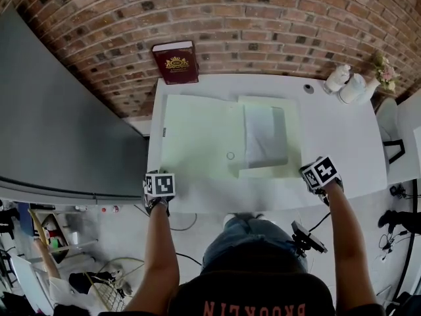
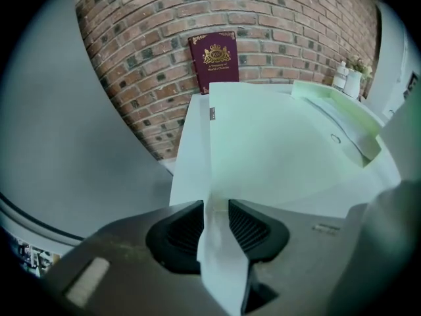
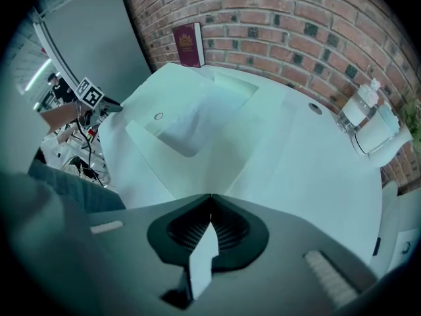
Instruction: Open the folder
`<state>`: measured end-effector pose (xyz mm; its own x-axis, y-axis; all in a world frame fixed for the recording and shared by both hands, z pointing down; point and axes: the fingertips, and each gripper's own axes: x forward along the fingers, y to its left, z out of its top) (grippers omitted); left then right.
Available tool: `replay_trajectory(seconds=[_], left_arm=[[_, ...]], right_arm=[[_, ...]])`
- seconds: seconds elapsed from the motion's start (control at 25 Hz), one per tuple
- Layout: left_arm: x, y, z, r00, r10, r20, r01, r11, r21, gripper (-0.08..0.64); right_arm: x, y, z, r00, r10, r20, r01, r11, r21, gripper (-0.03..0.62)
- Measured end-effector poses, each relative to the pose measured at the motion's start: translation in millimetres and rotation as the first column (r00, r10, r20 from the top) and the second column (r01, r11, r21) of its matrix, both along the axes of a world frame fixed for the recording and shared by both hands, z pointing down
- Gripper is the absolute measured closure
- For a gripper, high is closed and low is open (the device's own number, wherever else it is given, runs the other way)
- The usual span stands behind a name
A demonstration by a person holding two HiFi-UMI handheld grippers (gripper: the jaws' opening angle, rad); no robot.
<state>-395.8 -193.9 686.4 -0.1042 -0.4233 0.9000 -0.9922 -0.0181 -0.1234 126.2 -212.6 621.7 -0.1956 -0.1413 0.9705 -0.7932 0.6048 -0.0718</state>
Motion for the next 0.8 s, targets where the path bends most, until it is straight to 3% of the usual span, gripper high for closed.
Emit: replay_trajectory(seconds=[0.36,0.8], left_arm=[[-1,-1,-3,1.0,-0.002,0.0,0.002,1.0,0.016,0.434],[-9,2,-32,0.997,-0.073,0.035,0.069,0.992,0.101,0.389]], right_arm=[[0,0,-1,1.0,0.01,-0.002,-0.01,1.0,0.026,0.589],[1,-2,-2,0.994,0.075,0.074,-0.081,0.993,0.082,0.589]])
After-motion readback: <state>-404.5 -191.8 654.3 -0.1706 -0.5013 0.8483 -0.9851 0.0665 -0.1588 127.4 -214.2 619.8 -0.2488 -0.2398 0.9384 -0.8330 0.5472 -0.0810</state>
